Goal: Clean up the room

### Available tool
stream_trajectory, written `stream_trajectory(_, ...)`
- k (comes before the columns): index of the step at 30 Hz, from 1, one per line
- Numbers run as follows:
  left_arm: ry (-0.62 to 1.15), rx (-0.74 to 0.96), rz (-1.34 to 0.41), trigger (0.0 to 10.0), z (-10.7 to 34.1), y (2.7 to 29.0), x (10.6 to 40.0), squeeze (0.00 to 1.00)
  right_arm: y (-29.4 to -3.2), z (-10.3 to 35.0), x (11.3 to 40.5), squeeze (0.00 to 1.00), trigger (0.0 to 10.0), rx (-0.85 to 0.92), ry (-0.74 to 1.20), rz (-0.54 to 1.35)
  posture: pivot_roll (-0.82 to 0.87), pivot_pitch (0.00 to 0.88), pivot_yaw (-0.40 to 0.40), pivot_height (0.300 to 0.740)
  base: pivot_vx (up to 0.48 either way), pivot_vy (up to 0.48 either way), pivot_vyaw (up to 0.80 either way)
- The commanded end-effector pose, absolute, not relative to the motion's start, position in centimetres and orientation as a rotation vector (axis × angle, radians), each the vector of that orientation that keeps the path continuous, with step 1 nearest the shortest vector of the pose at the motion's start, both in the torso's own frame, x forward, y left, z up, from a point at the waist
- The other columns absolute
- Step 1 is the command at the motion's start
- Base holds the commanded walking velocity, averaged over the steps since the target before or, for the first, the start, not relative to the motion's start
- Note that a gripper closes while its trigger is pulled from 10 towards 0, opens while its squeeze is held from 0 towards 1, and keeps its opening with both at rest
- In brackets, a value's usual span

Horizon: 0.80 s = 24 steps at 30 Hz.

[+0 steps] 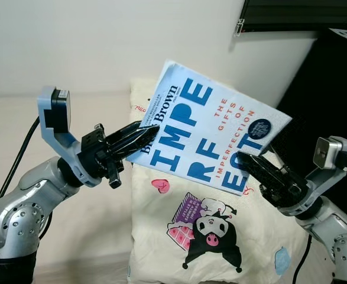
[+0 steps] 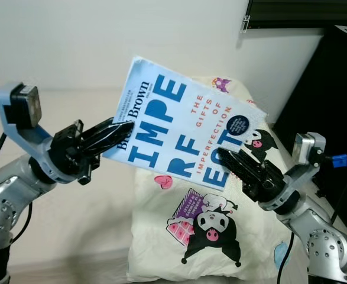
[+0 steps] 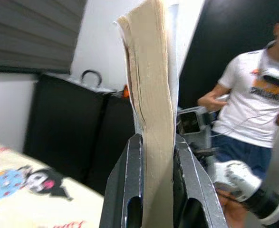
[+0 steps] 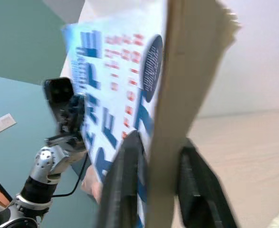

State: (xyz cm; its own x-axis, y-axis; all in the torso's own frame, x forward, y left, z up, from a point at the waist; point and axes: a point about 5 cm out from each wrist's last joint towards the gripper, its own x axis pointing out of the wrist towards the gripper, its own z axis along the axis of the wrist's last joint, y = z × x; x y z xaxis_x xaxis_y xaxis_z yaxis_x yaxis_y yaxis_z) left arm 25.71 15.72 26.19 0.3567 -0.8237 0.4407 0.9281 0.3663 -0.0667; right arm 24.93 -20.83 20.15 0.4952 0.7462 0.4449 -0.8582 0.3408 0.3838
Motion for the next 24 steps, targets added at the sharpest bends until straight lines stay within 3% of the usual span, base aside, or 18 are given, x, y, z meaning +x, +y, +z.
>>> stream_trajectory(1, -0.318, -0.313, -1.146, 10.0, 25.3, 15.8, 25.9, 0.00, -21.6, 20.7, 25.0, 0.00, 0.0, 0.611, -0.239, 1.009, -0.13, 0.109, -0.047, 0.740, 0.000, 0.000, 0.00)
stream_trajectory(2, -0.294, -0.351, -1.132, 10.0, 24.9, 15.9, 26.2, 0.15, -21.7, 20.8, 25.2, 0.00, 0.0, 0.611, -0.246, 0.996, -0.13, 0.108, -0.048, 0.740, 0.000, 0.000, 0.00)
stream_trajectory(4, -0.281, -0.379, -1.126, 10.0, 24.7, 15.8, 26.3, 0.15, -21.6, 20.8, 25.3, 0.00, 0.0, 0.613, -0.249, 0.989, -0.13, 0.108, -0.048, 0.740, 0.000, 0.000, 0.00)
stream_trajectory(5, -0.264, -0.409, -1.127, 10.0, 24.3, 15.9, 26.4, 1.00, -21.6, 20.8, 25.6, 0.00, 0.0, 0.614, -0.254, 0.972, -0.13, 0.108, -0.048, 0.740, 0.000, 0.000, 0.00)
stream_trajectory(10, -0.201, -0.449, -1.076, 10.0, 22.3, 16.3, 26.8, 1.00, -21.8, 20.8, 26.6, 0.00, 0.0, 0.624, -0.267, 0.890, -0.12, 0.107, -0.050, 0.740, 0.000, 0.000, 0.00)
stream_trajectory(12, -0.133, -0.435, -0.882, 10.0, 20.0, 17.8, 28.5, 1.00, -22.2, 19.4, 28.1, 0.00, 0.0, 0.590, -0.194, 0.747, -0.12, 0.106, -0.050, 0.740, 0.000, 0.000, 0.00)
stream_trajectory(13, -0.133, -0.435, -0.882, 10.0, 20.0, 17.8, 28.5, 1.00, -22.2, 19.4, 28.1, 0.00, 0.0, 0.590, -0.194, 0.747, -0.12, 0.106, -0.050, 0.740, 0.000, 0.000, 0.00)
stream_trajectory(16, 0.026, -0.393, -0.354, 10.0, 15.8, 21.5, 32.2, 1.00, -22.2, 15.4, 30.0, 0.00, 0.0, 0.375, 0.012, 0.535, -0.11, 0.104, -0.056, 0.740, 0.000, 0.000, 0.00)
stream_trajectory(17, 0.026, -0.393, -0.354, 10.0, 15.8, 21.5, 32.2, 1.00, -22.2, 15.4, 30.0, 0.00, 0.0, 0.375, 0.012, 0.535, -0.11, 0.104, -0.056, 0.740, 0.000, 0.000, 0.00)
stream_trajectory(18, 0.076, -0.393, -0.163, 10.0, 14.4, 23.1, 32.9, 1.00, -21.9, 14.3, 30.1, 0.00, 0.0, 0.336, 0.047, 0.528, -0.11, 0.104, -0.057, 0.740, 0.000, 0.000, 0.00)
stream_trajectory(19, 0.076, -0.393, -0.163, 10.0, 14.4, 23.1, 32.9, 1.00, -21.9, 14.3, 30.1, 0.00, 0.0, 0.336, 0.047, 0.528, -0.11, 0.104, -0.057, 0.740, 0.000, 0.000, 0.00)
stream_trajectory(20, 0.141, -0.388, 0.034, 10.0, 12.5, 24.8, 33.0, 0.93, -21.3, 13.2, 30.2, 0.00, 0.0, 0.297, 0.078, 0.525, -0.10, 0.103, -0.058, 0.740, 0.000, 0.000, 0.66)
stream_trajectory(21, 0.141, -0.388, 0.034, 10.0, 12.5, 24.8, 33.0, 0.93, -21.3, 13.2, 30.2, 0.00, 0.0, 0.297, 0.078, 0.525, -0.10, 0.103, -0.058, 0.740, 0.000, 0.000, 0.66)
stream_trajectory(22, 0.246, -0.325, 0.212, 10.0, 9.9, 26.2, 32.3, 0.00, -20.4, 12.2, 30.1, 0.00, 0.0, 0.300, 0.097, 0.534, -0.10, 0.100, -0.057, 0.740, 0.000, 0.000, 0.76)
stream_trajectory(24, 0.400, -0.221, 0.367, 10.0, 5.8, 27.3, 30.1, 0.00, -18.6, 11.1, 29.9, 0.00, 0.0, 0.311, 0.117, 0.573, -0.10, 0.096, -0.056, 0.740, -0.142, 0.000, 0.76)
